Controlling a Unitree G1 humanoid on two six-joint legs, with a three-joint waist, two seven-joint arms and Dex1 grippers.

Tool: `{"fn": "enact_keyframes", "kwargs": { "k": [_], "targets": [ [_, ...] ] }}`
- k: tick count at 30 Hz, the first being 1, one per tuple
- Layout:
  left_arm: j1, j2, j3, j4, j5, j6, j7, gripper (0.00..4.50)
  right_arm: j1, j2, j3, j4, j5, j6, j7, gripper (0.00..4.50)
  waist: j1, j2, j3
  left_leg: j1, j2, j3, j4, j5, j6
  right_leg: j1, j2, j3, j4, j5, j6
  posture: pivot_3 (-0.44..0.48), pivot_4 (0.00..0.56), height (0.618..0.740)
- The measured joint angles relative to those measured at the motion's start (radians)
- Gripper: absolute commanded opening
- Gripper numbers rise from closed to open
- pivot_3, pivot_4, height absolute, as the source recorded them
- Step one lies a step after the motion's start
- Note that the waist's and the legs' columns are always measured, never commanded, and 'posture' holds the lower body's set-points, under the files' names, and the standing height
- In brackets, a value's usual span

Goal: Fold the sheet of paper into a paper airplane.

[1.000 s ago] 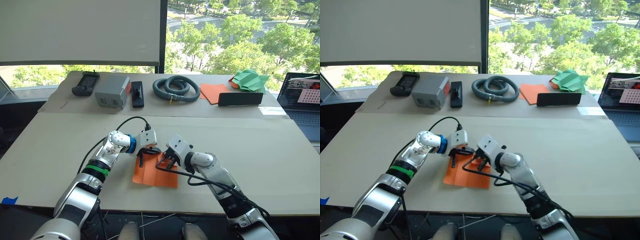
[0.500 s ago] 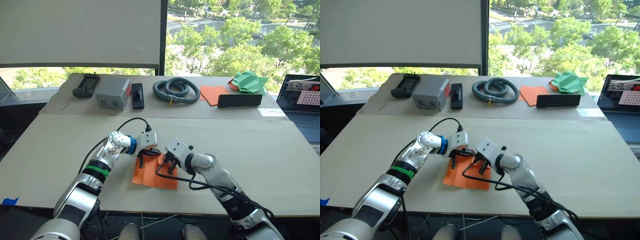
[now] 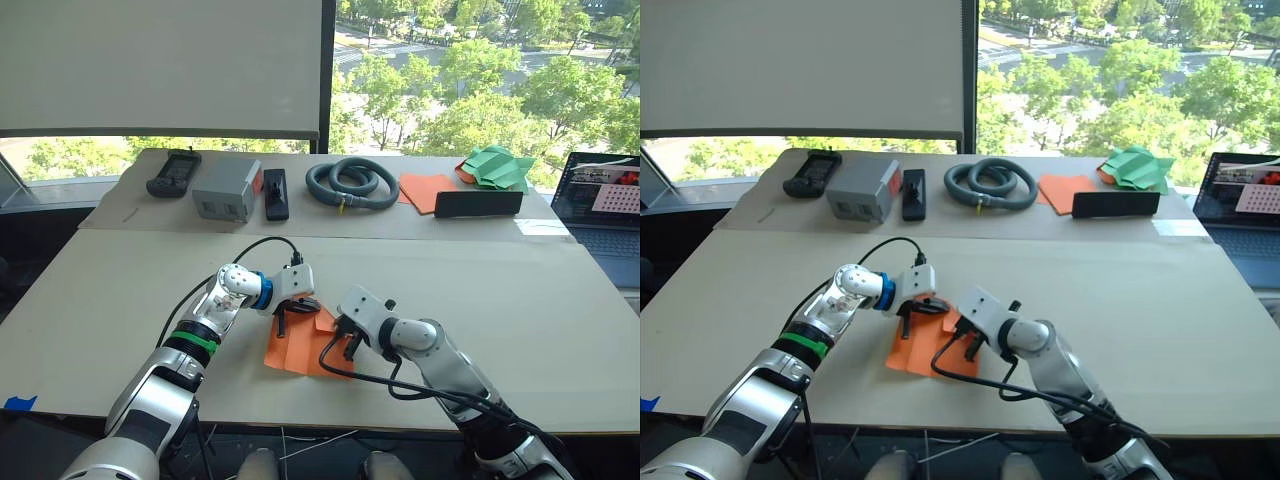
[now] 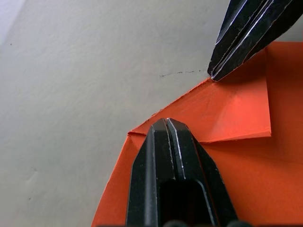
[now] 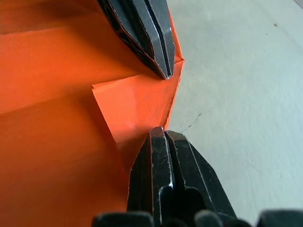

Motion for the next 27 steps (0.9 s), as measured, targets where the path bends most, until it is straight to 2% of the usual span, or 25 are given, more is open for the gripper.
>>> {"fn": "enact_keyframes", "kwargs": {
  "k": [16,23,27],
  "targets": [
    [0.001,0.002,-0.002,0.003,0.002,-0.013,-0.008,0.00,0.110,-0.093,-0.008,-0.183,0.025,0.086,0.001,0.05,0.002,-0.003,-0.001,0.000,0.000,0.000,0.000,0.000,0.000,0.000,-0.001,-0.001,-0.002,-0.001,0.000,0.000,0.150,0.714],
    [0.000,0.006,0.003,0.001,0.002,-0.020,-0.014,0.00,0.111,-0.019,-0.110,-0.193,0.202,0.060,0.073,0.05,0.000,-0.003,0.005,-0.003,0.000,0.000,-0.001,0.000,0.000,-0.003,-0.001,-0.002,-0.001,-0.001,0.000,0.000,0.150,0.714],
    [0.000,0.006,0.003,0.000,0.002,-0.020,-0.012,0.00,0.046,0.031,-0.137,-0.205,0.259,0.033,0.073,0.05,0.000,-0.002,0.007,-0.004,0.000,0.000,-0.001,0.000,0.000,-0.004,-0.001,-0.002,-0.001,-0.001,0.000,0.000,0.150,0.714]
  ]
}}
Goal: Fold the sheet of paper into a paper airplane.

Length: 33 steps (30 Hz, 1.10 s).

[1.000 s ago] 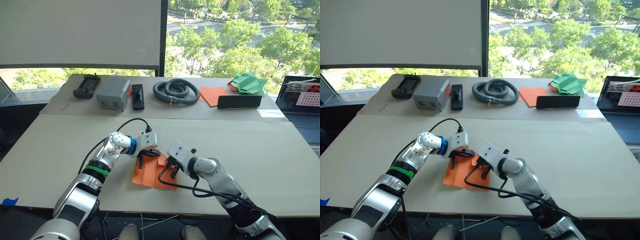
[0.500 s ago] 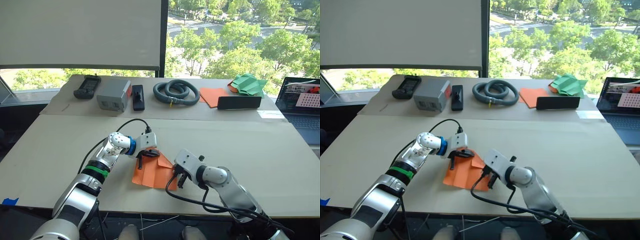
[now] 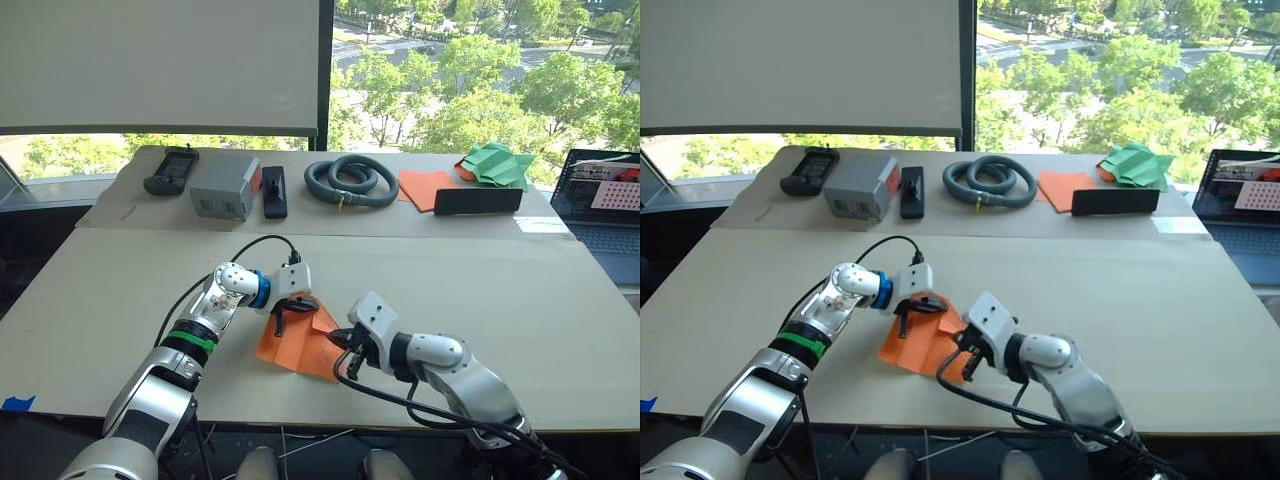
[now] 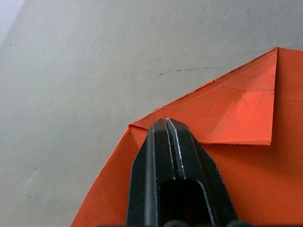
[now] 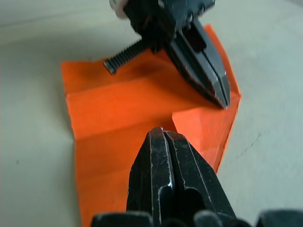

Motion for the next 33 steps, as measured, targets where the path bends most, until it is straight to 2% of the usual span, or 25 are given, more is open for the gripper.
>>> {"fn": "enact_keyframes", "kwargs": {
  "k": [3,11,18,22,27,29,33],
  "targets": [
    [0.000,0.000,0.000,-0.003,0.000,0.000,-0.002,0.00,-0.039,0.014,-0.007,0.024,0.005,-0.019,-0.011,0.05,0.000,0.000,0.000,0.000,0.000,0.000,0.000,0.000,0.000,0.000,0.000,0.000,0.000,0.000,0.000,0.000,0.150,0.714],
    [0.014,0.008,0.007,-0.031,0.000,0.004,0.003,0.00,-0.082,0.017,0.103,0.280,-0.075,-0.112,-0.048,0.05,0.000,0.000,0.000,-0.001,0.000,0.000,0.000,0.000,0.000,-0.001,0.000,0.000,0.000,0.000,0.000,0.000,0.150,0.714],
    [0.071,0.035,0.040,-0.108,-0.015,0.061,0.035,0.00,-0.104,0.032,0.124,0.338,-0.091,-0.160,-0.046,0.05,-0.008,0.001,0.000,0.002,0.001,0.000,-0.001,0.000,0.000,-0.001,0.001,0.000,0.002,0.000,0.000,0.000,0.150,0.714],
    [0.154,0.091,0.120,-0.223,-0.067,0.191,0.051,0.00,-0.114,0.032,0.132,0.350,-0.094,-0.160,-0.046,0.05,-0.012,0.002,0.000,0.001,0.001,0.000,-0.001,0.000,0.000,-0.002,0.001,0.000,0.003,0.000,0.000,0.000,0.150,0.714],
    [0.266,0.145,0.306,-0.417,-0.216,0.400,0.106,0.00,-0.120,0.034,0.133,0.359,-0.095,-0.159,-0.048,0.05,-0.009,0.001,0.000,0.001,0.001,0.000,-0.002,0.000,0.000,-0.002,0.000,0.000,0.002,0.000,0.000,0.000,0.150,0.714],
    [0.303,0.149,0.399,-0.489,-0.293,0.484,0.136,0.55,-0.128,0.038,0.135,0.368,-0.095,-0.159,-0.050,0.00,-0.008,0.001,0.001,0.001,0.001,0.000,-0.002,0.000,0.000,-0.002,0.000,0.000,0.002,0.000,0.000,0.000,0.150,0.714],
    [0.393,0.157,0.484,-0.553,-0.384,0.586,0.168,1.86,-0.134,0.043,0.140,0.374,-0.100,-0.159,-0.050,0.00,-0.009,0.002,0.001,0.002,0.001,0.000,-0.002,0.000,0.000,-0.003,0.000,0.000,0.002,0.000,0.000,0.000,0.150,0.714]
  ]
}}
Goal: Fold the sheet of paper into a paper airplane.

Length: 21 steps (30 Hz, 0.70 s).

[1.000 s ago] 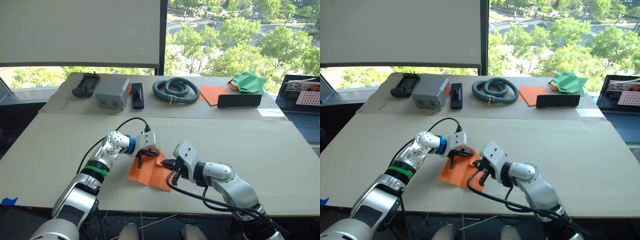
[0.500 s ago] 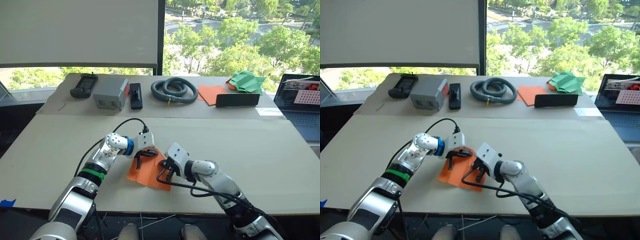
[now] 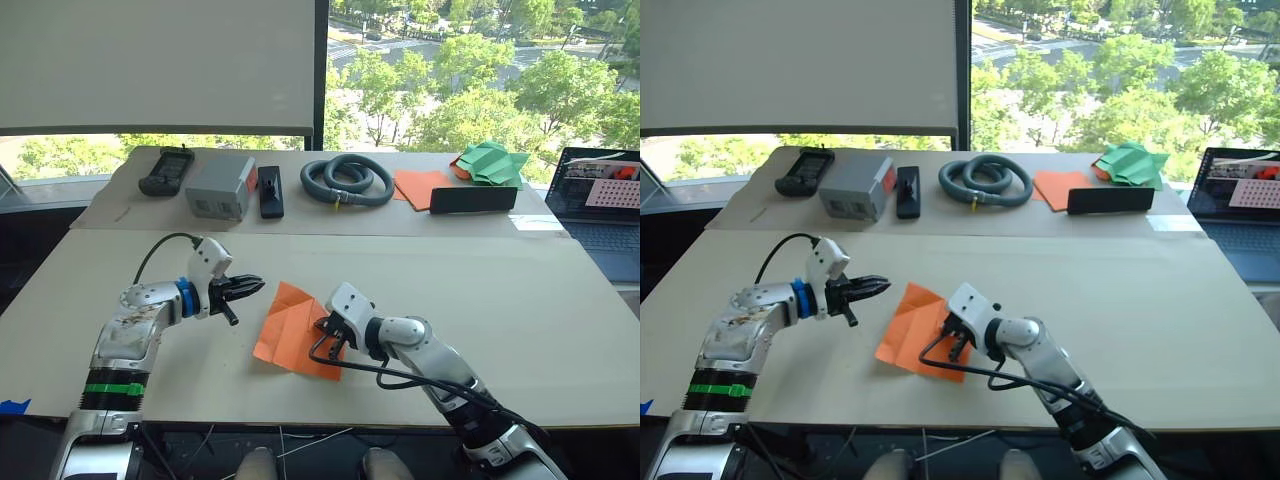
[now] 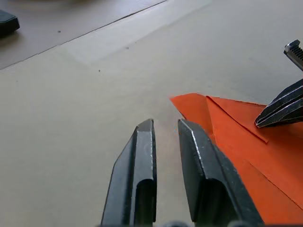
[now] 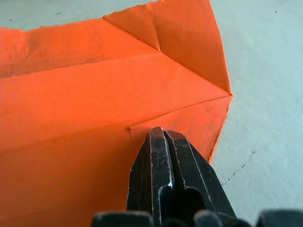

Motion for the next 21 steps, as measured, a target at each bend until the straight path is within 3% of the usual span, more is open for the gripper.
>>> {"fn": "enact_keyframes", "kwargs": {
  "k": [4,14,21],
  "targets": [
    [0.024,-0.071,0.030,-0.021,-0.094,0.105,0.054,3.18,-0.013,0.005,0.002,0.006,-0.011,0.000,0.000,0.00,0.005,-0.002,0.000,-0.001,0.000,0.000,0.000,0.000,0.000,0.000,0.000,0.000,0.000,0.000,0.000,0.000,0.150,0.714],
    [-0.013,-0.150,-0.028,-0.009,-0.144,0.151,0.121,3.18,-0.023,0.015,0.009,0.017,-0.023,0.000,0.002,0.00,0.002,-0.002,0.000,-0.001,0.000,0.000,0.000,0.000,0.000,-0.001,0.000,0.000,-0.001,0.000,0.000,0.000,0.150,0.714],
    [-0.030,-0.155,-0.066,0.032,-0.137,0.132,0.129,0.95,-0.021,0.016,0.009,0.009,-0.023,0.001,-0.007,0.00,0.003,-0.002,0.000,-0.001,0.000,0.000,0.000,0.000,0.000,-0.001,0.000,0.000,-0.001,0.000,0.000,0.000,0.150,0.714]
  ]
}}
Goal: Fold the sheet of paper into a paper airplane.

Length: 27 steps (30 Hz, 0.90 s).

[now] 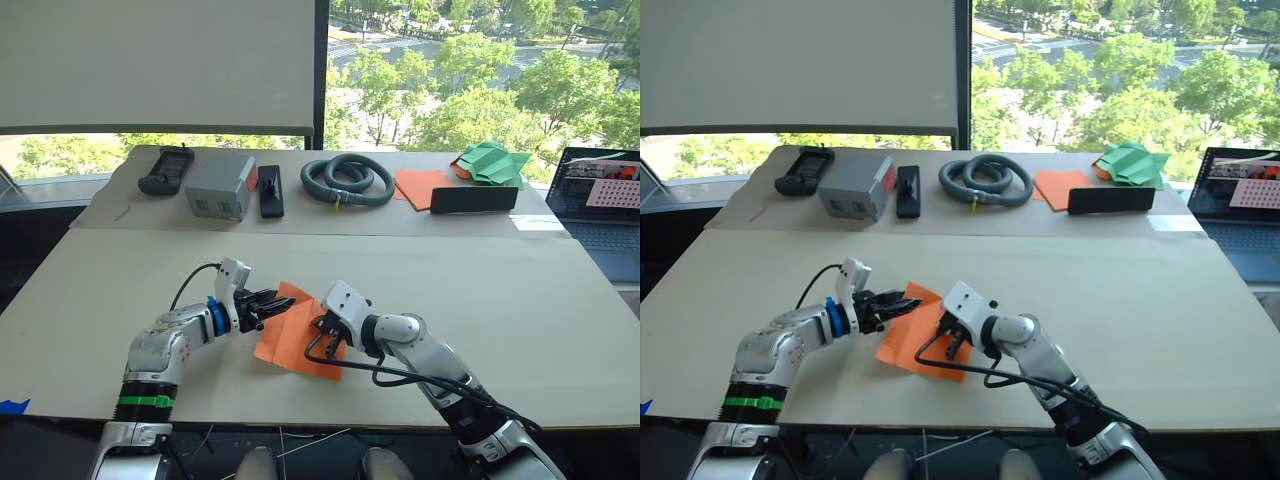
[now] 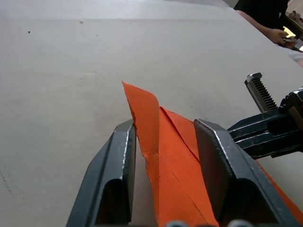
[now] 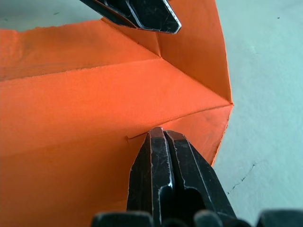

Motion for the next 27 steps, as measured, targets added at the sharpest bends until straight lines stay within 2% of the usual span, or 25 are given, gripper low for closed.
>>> {"fn": "enact_keyframes", "kwargs": {
  "k": [2,5,10,13,18,27],
  "targets": [
    [-0.004,0.015,-0.018,0.000,0.019,-0.026,-0.004,0.29,0.001,0.002,0.000,-0.002,0.000,0.000,-0.005,0.00,-0.001,0.000,0.000,0.000,0.000,0.000,0.000,0.000,0.000,0.000,0.000,0.000,0.000,0.000,0.000,0.000,0.150,0.714],
    [-0.001,0.044,-0.057,-0.005,0.055,-0.088,-0.025,0.29,0.003,0.003,0.000,-0.006,0.000,0.001,-0.009,0.00,-0.001,0.000,0.000,0.000,0.000,0.000,0.000,0.000,0.000,-0.001,0.000,0.000,0.000,0.000,0.000,0.000,0.150,0.714],
    [0.052,0.139,-0.186,-0.052,0.169,-0.229,-0.086,0.29,0.015,0.025,-0.012,-0.008,0.002,0.008,-0.020,0.00,-0.003,0.001,0.000,-0.001,0.000,0.000,-0.001,0.000,0.000,-0.002,-0.001,0.000,0.000,0.000,0.000,0.000,0.150,0.714],
    [0.058,0.153,-0.230,-0.045,0.235,-0.308,-0.087,0.29,0.021,0.052,-0.040,0.002,0.011,0.014,-0.032,0.00,0.002,0.001,0.000,-0.003,0.000,0.000,-0.001,0.000,0.000,-0.005,-0.001,0.000,0.000,0.000,-0.001,0.000,0.150,0.714],
    [0.045,0.155,-0.264,-0.026,0.301,-0.392,-0.083,0.29,0.024,0.089,-0.090,0.015,0.045,0.031,-0.050,0.00,0.004,0.003,0.002,-0.005,0.000,0.001,-0.001,0.000,0.000,-0.007,-0.001,0.000,0.000,0.000,-0.001,0.000,0.150,0.714],
    [0.042,0.167,-0.282,-0.026,0.340,-0.436,-0.093,0.29,-0.003,0.145,-0.201,0.019,0.103,0.023,-0.087,0.00,0.005,0.005,0.003,-0.006,0.000,0.001,-0.001,0.000,0.000,-0.007,-0.001,0.000,0.000,0.001,-0.001,0.000,0.150,0.714]
  ]
}}
